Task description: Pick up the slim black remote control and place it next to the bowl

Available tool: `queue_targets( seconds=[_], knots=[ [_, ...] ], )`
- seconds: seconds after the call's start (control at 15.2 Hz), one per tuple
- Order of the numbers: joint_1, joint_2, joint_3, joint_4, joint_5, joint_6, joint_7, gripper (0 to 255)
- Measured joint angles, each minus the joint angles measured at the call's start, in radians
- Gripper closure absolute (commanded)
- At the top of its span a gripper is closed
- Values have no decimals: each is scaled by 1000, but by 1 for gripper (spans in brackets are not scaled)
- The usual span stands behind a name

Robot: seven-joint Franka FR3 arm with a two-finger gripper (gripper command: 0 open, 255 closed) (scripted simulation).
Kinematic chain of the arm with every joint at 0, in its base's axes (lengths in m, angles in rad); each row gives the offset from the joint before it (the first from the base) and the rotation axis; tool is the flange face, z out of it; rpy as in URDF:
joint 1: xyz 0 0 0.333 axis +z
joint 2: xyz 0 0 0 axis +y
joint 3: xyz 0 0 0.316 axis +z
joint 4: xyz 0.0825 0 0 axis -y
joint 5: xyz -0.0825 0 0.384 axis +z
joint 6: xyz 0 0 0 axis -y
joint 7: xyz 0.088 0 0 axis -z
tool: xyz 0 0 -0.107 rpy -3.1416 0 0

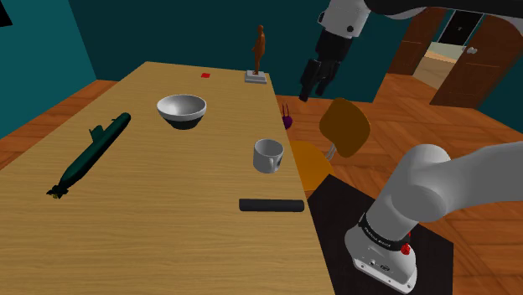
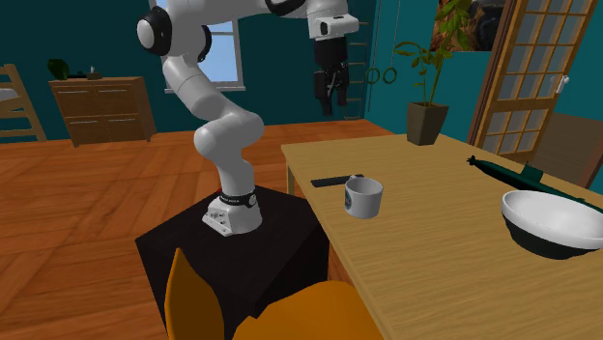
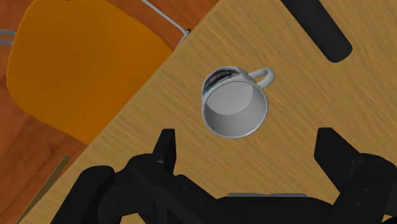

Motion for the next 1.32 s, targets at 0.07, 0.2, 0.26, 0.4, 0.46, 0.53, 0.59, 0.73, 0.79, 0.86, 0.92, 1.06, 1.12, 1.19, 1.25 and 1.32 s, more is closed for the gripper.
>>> queue_targets(
  seconds=[0.07,0.2,0.26,0.4,0.46,0.53,0.59,0.73,0.79,0.86,0.92,1.06,1.12,1.19,1.25,1.32],
  knots=[
    [0,0,0,0,0,0,0,0],
    [17,12,17,-23,4,31,-11,0],
    [29,10,27,-47,5,52,-21,0],
    [56,24,55,-84,12,96,-37,0],
    [70,31,69,-102,15,119,-45,0],
    [83,40,81,-121,16,144,-56,0],
    [98,51,97,-137,20,168,-63,0],
    [125,71,123,-166,23,211,-82,0],
    [140,82,136,-180,25,232,-90,0],
    [153,98,150,-196,26,260,-100,0],
    [170,108,169,-215,31,286,-103,0],
    [201,138,204,-242,38,337,-111,0],
    [213,153,218,-251,39,359,-118,0],
    [224,165,227,-270,37,385,-132,0],
    [239,178,244,-292,40,416,-137,0],
    [253,203,263,-305,41,451,-140,0]
  ],
)
